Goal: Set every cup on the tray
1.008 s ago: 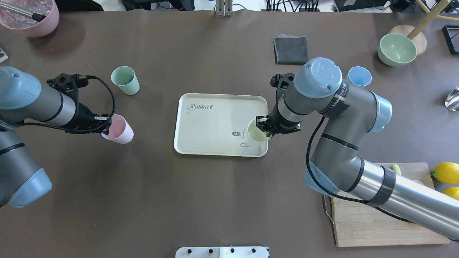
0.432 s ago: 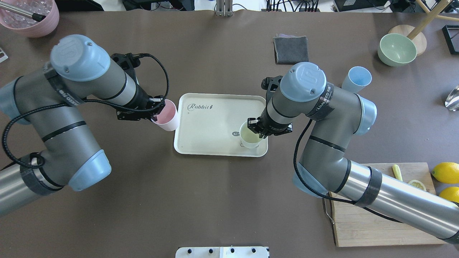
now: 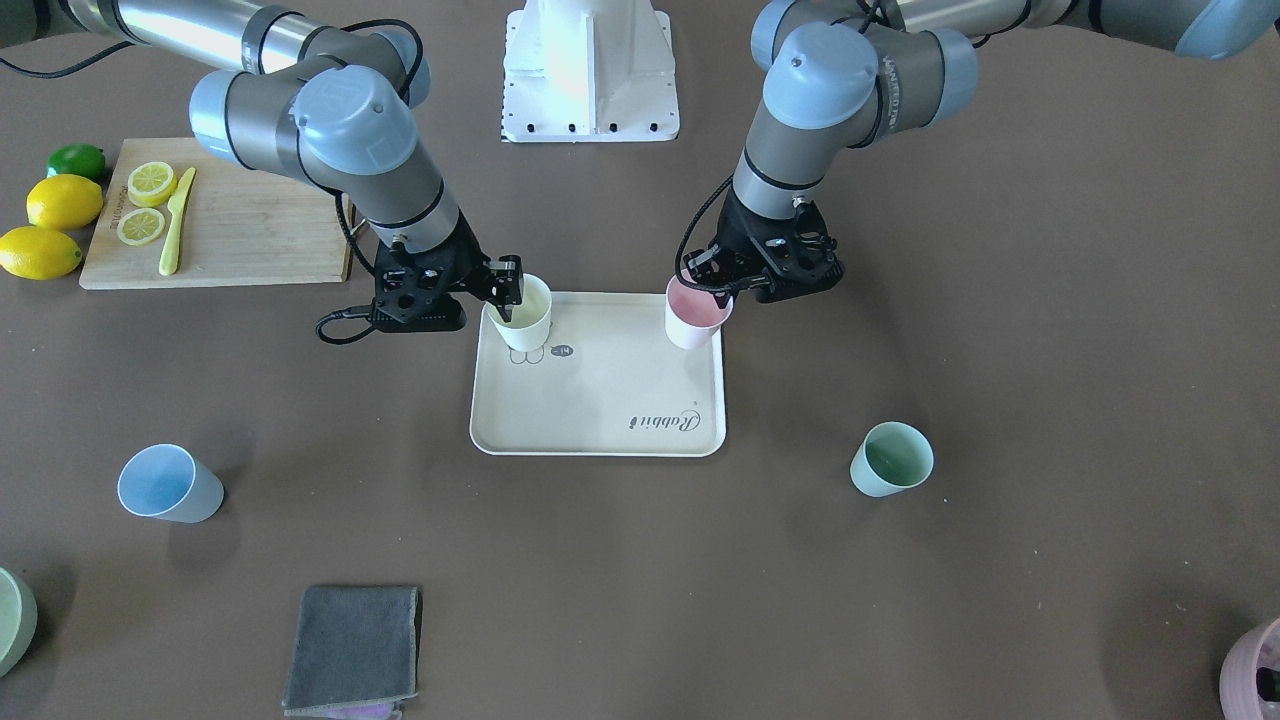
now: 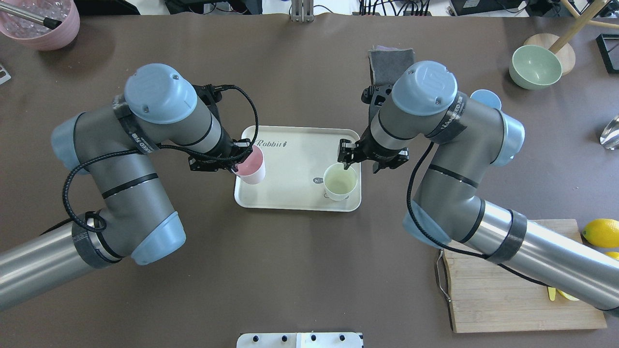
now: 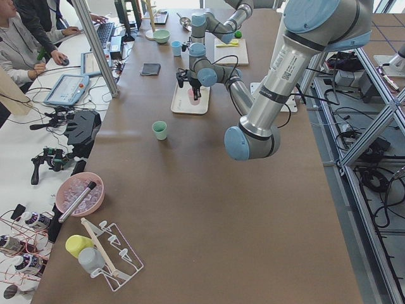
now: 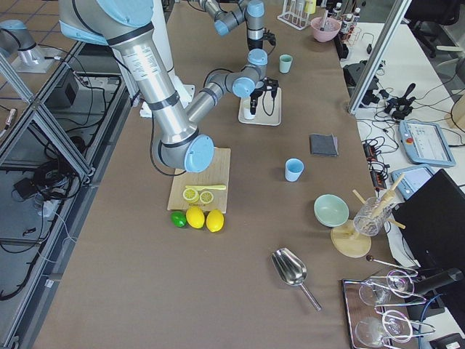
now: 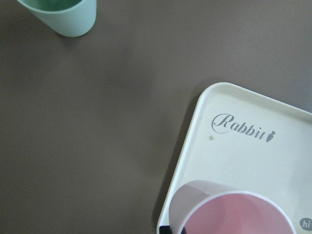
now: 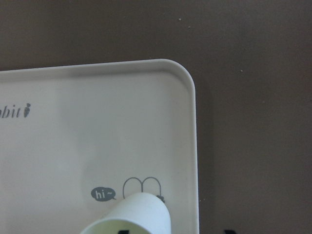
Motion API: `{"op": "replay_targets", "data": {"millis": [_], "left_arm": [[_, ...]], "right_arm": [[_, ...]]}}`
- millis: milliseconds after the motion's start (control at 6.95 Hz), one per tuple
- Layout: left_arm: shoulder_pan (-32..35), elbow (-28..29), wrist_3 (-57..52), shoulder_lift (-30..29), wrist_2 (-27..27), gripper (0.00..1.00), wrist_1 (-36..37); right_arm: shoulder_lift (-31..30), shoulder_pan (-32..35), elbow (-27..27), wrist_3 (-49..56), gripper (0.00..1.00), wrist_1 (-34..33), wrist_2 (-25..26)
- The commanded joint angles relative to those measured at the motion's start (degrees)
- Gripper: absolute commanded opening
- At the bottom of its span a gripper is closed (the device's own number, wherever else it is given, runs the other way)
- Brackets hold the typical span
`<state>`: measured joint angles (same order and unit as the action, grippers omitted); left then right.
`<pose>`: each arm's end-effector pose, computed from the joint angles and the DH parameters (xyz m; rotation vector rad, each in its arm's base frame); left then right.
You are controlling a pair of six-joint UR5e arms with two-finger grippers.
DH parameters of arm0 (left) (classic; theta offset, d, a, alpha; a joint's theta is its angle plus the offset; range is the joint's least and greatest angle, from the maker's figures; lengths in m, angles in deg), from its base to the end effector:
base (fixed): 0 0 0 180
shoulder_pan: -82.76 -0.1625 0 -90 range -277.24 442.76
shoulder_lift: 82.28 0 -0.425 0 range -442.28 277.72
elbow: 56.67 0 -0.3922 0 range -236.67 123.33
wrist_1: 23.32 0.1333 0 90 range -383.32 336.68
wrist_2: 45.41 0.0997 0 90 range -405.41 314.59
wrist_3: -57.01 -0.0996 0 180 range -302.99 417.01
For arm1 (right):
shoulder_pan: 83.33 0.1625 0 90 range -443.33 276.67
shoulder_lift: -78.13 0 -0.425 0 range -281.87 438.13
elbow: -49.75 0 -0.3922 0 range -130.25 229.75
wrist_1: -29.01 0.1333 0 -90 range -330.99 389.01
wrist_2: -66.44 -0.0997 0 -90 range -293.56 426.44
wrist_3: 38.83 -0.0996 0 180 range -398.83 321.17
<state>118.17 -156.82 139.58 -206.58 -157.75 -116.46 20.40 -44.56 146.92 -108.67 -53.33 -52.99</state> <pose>0.4783 -0.4572 0.2275 -0.0425 0.8997 -0.2932 -0.4627 -0.4798 0.2587 -0.0263 -0.9361 0.0897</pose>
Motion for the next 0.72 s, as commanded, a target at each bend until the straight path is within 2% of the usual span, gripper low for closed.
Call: {"op": "replay_targets", "data": {"millis": [0, 288, 576], "left_arm": [[-1.9, 1.8, 0.2, -0.7, 2.5, 0.0, -0.2], [-2.5, 3.0, 1.6, -1.0, 2.5, 0.0, -1.2], [-2.6, 5.6, 2.6, -0.9, 2.5, 0.0, -5.6]], "right_arm": [[-4.3, 9.3, 0.7, 9.2, 1.0, -0.1, -6.8], [-5.4, 14.6, 0.4, 22.2, 1.0, -7.2, -7.0], [-6.9, 19.2, -3.4, 33.0, 1.0, -7.8, -6.8]]}}
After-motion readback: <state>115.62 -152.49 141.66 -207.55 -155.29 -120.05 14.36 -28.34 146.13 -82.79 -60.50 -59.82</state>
